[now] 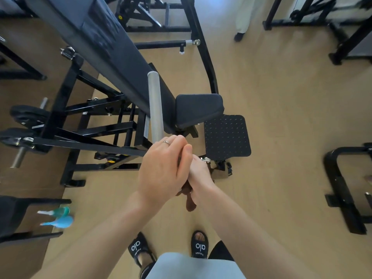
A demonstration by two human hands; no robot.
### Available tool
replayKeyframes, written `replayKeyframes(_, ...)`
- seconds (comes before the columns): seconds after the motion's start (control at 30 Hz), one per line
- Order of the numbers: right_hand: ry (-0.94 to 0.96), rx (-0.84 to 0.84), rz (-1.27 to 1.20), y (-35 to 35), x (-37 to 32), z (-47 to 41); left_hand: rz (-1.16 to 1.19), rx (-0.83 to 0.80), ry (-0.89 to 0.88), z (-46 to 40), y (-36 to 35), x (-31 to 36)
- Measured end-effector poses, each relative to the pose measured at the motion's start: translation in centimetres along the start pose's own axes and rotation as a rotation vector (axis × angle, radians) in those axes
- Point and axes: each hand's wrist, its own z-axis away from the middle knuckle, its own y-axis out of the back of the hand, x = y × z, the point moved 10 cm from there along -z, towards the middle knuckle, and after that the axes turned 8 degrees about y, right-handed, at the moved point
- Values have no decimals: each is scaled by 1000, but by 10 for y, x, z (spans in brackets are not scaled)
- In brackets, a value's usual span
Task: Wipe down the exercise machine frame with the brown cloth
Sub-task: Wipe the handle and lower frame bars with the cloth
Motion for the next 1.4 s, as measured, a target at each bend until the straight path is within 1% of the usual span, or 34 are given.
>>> replayKeyframes(0.03,-22,-6,-91,1,4,-3,1,-4,3,0,-1,-1)
replayKeyframes(0.07,-57,-5,-132,4,10,-8,-4,-9,5,-1,-2,-1)
replayKeyframes(0.13,-167,50,-84,19,28,-23,-9,-11,12,-1,-2,-4)
replayKeyframes(0.17,-216,108,-58,29,38,-30,-6,-5,15,-1,-1,-5)
replayKeyframes(0.27,-300,225,-96,47,63,-53,-16,5,19,-3,0,-5)
replayKeyframes(0.37,-368,258,-285,51,81,-55,-26,-11,11,-3,-3,-4)
replayKeyframes(0.47,-399,288,-491,47,83,-42,-23,-21,3,-2,-3,-2)
replayKeyframes(0.5,-382,297,-522,44,77,-34,-20,-24,3,-2,-3,-2)
replayKeyframes(0.57,-290,289,-578,30,56,-13,-18,-22,7,-2,-4,-3)
replayKeyframes(0.67,-80,120,-695,-9,13,25,-7,-17,20,-1,-4,-4)
replayKeyframes(0.7,-30,109,-709,-15,5,36,4,-20,22,0,-4,-4)
replayKeyframes(0.8,41,211,-729,-8,-2,45,14,-20,18,0,-4,-5)
replayKeyframes(0.97,-28,267,-688,10,23,24,-12,-14,3,-1,-3,-3)
replayKeyframes(1.03,-58,294,-612,25,37,10,-21,-19,-4,-1,-3,-3)
replayKeyframes(1.13,-86,266,-477,41,53,-13,-11,-30,4,1,-4,-3)
replayKeyframes(1.2,-103,240,-432,46,59,-21,-10,-27,13,1,-5,-5)
replayKeyframes(1.33,-116,247,-509,35,51,-12,-23,-11,-4,3,-4,-2)
replayKeyframes(1.4,-40,181,-465,17,31,-2,-40,-3,-15,2,-4,-1)
